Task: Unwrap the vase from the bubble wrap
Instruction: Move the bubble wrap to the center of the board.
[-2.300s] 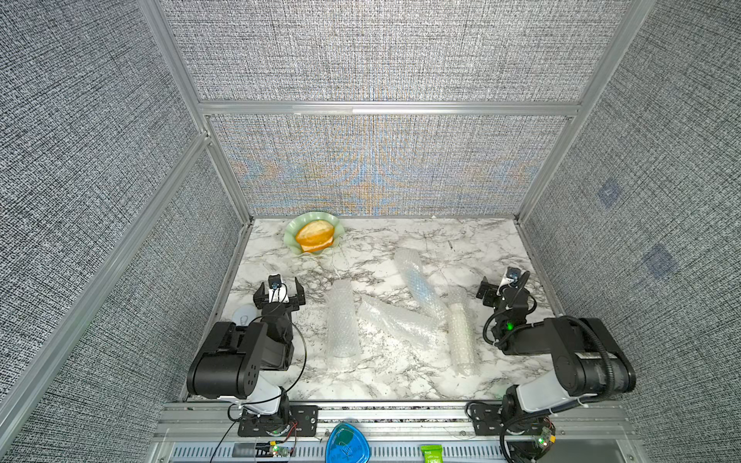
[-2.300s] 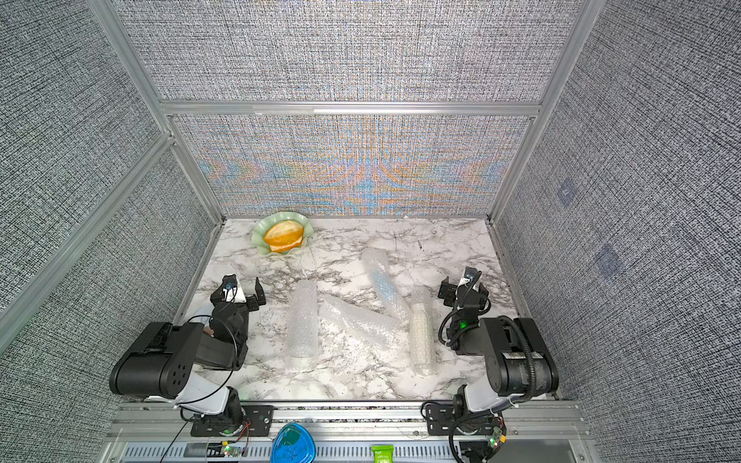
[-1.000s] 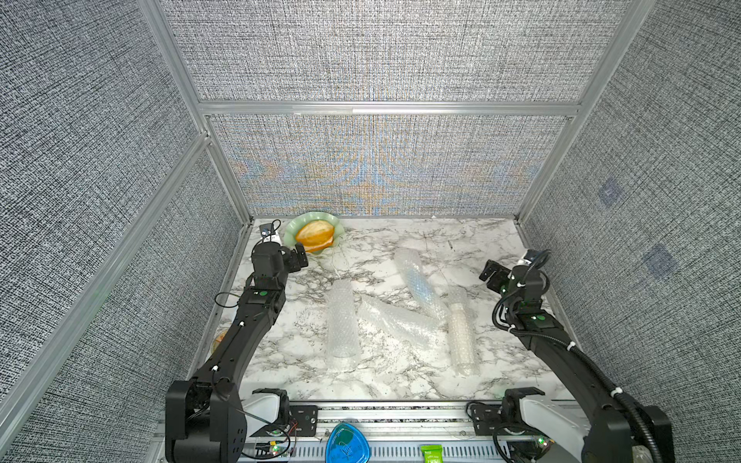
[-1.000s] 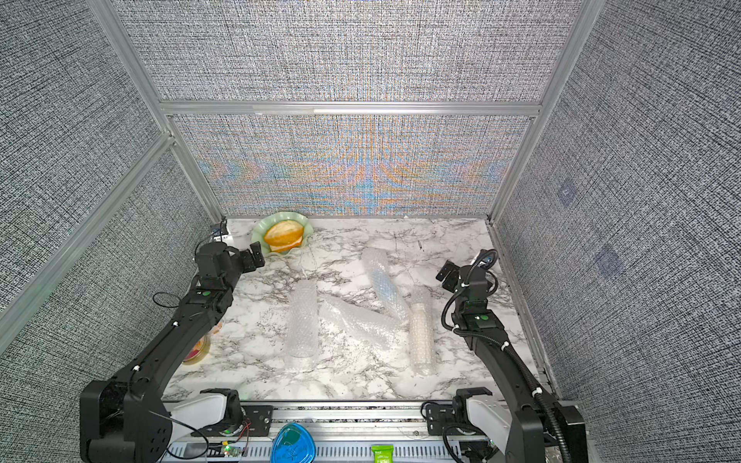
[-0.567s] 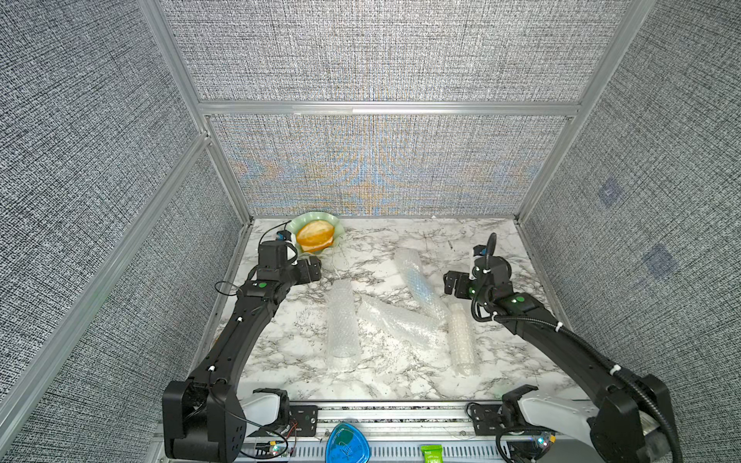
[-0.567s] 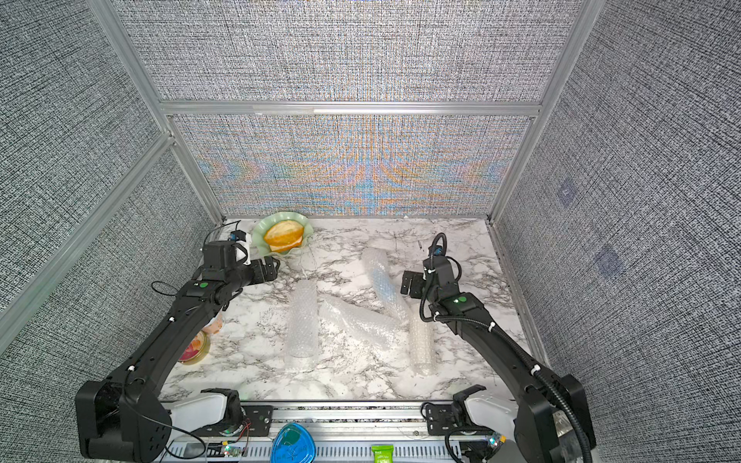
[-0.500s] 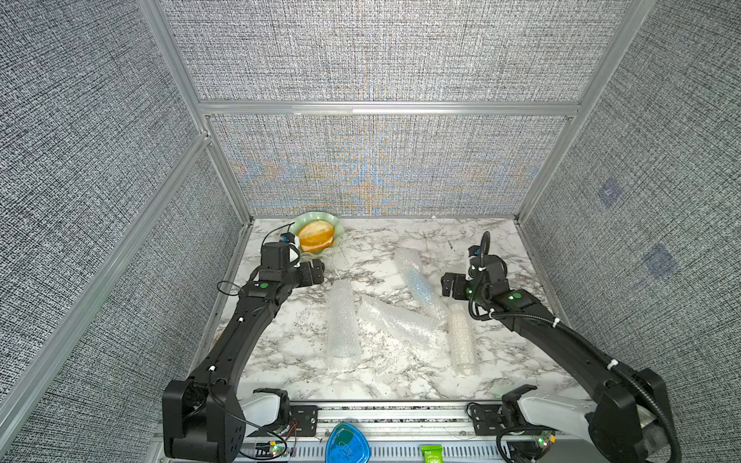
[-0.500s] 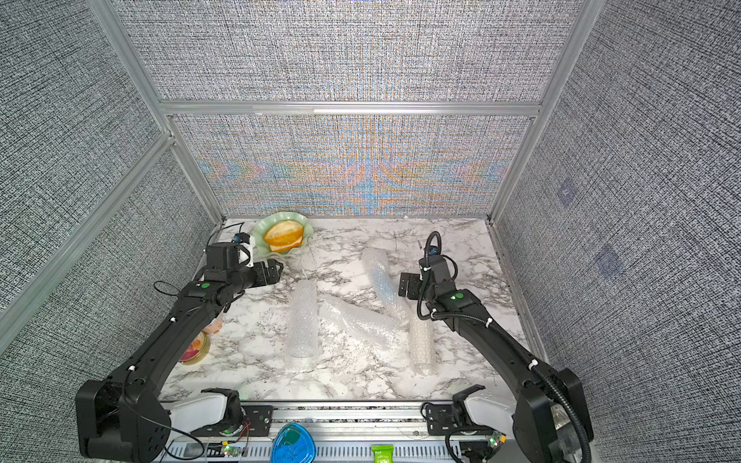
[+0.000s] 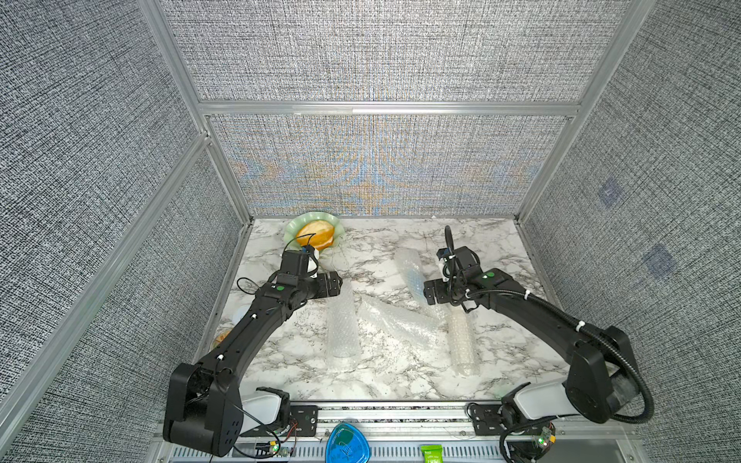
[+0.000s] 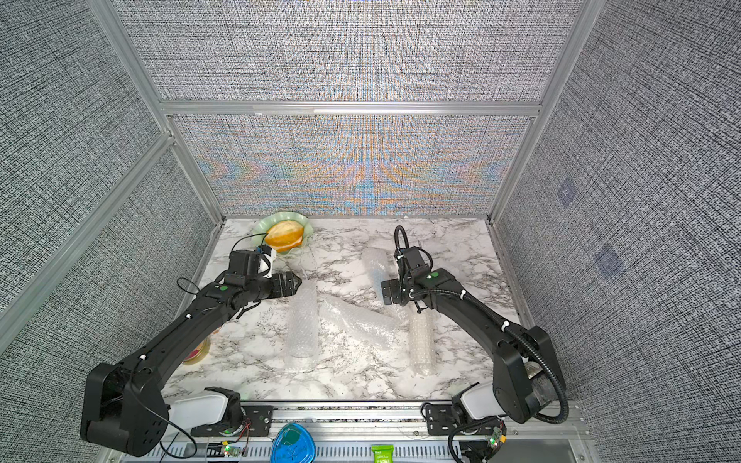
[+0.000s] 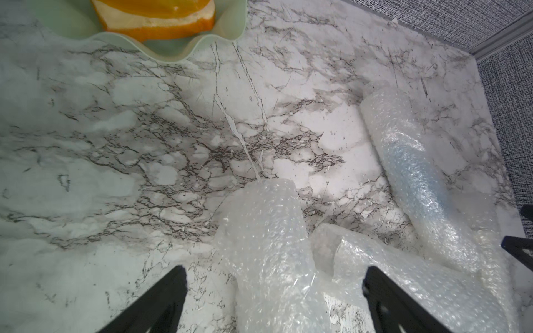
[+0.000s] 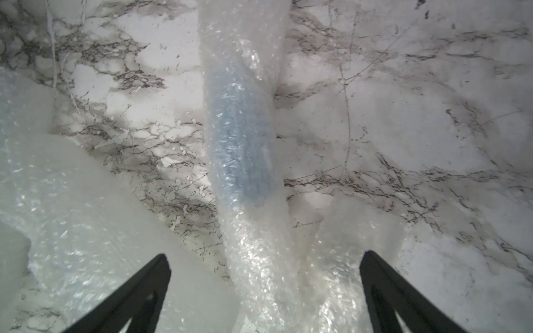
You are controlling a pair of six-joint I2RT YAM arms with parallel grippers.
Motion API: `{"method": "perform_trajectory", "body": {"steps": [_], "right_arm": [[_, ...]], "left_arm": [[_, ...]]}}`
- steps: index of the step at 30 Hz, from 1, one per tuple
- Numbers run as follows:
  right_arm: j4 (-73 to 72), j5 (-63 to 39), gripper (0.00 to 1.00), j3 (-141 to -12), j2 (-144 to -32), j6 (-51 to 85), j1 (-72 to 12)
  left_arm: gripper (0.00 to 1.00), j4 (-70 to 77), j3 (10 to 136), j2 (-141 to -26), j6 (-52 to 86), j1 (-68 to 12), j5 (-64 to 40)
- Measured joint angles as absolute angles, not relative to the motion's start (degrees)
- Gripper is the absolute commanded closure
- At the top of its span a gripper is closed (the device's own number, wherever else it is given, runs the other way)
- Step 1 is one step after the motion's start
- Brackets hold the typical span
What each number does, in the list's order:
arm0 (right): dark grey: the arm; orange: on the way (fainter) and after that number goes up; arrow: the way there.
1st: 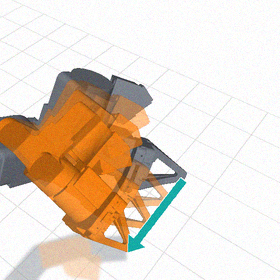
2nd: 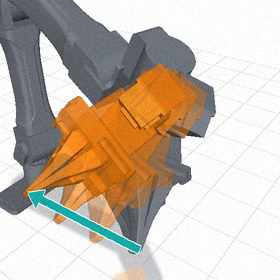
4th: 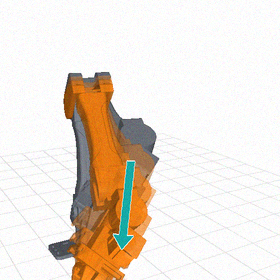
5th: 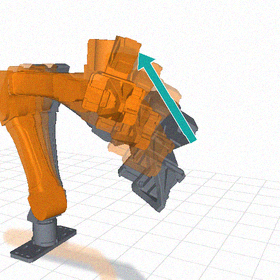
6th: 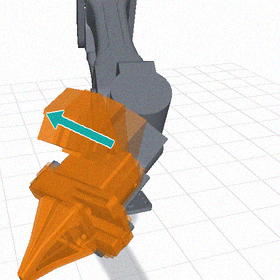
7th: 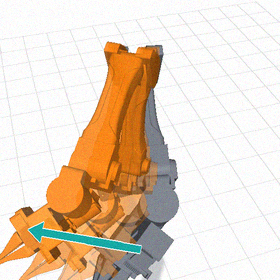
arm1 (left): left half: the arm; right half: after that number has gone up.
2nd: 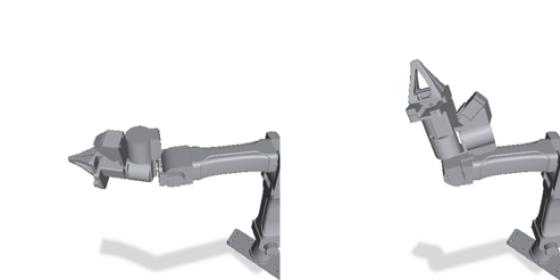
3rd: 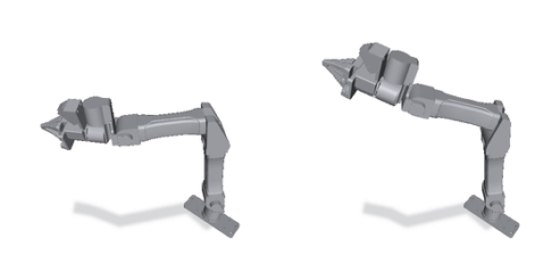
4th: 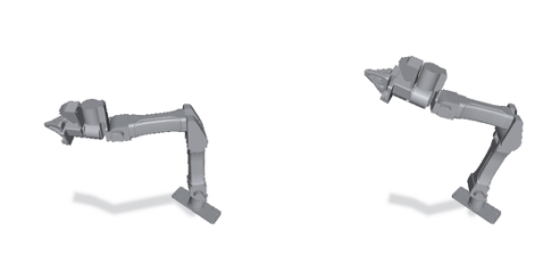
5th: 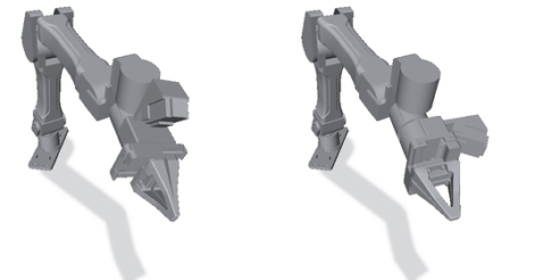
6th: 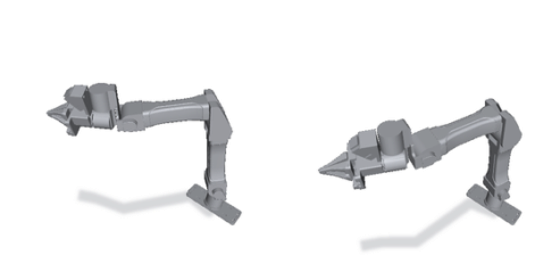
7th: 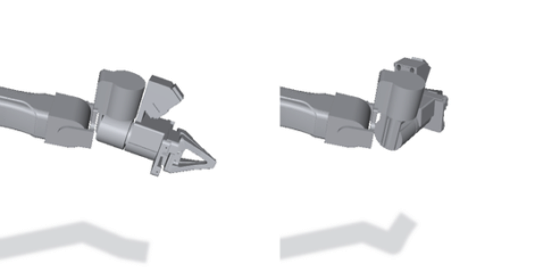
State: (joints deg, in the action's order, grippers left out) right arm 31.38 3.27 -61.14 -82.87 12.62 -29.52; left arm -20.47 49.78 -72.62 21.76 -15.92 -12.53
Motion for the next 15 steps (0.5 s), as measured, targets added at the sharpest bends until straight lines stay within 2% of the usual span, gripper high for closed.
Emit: {"method": "perform_trajectory", "body": {"steps": [15], "right_arm": [[34.35,1.02,0.01,-67.13,-87.96,2.13,-45.28]], "left_arm": [[0.00,-26.13,49.34,-71.59,25.56,-16.10,-11.44]]}}
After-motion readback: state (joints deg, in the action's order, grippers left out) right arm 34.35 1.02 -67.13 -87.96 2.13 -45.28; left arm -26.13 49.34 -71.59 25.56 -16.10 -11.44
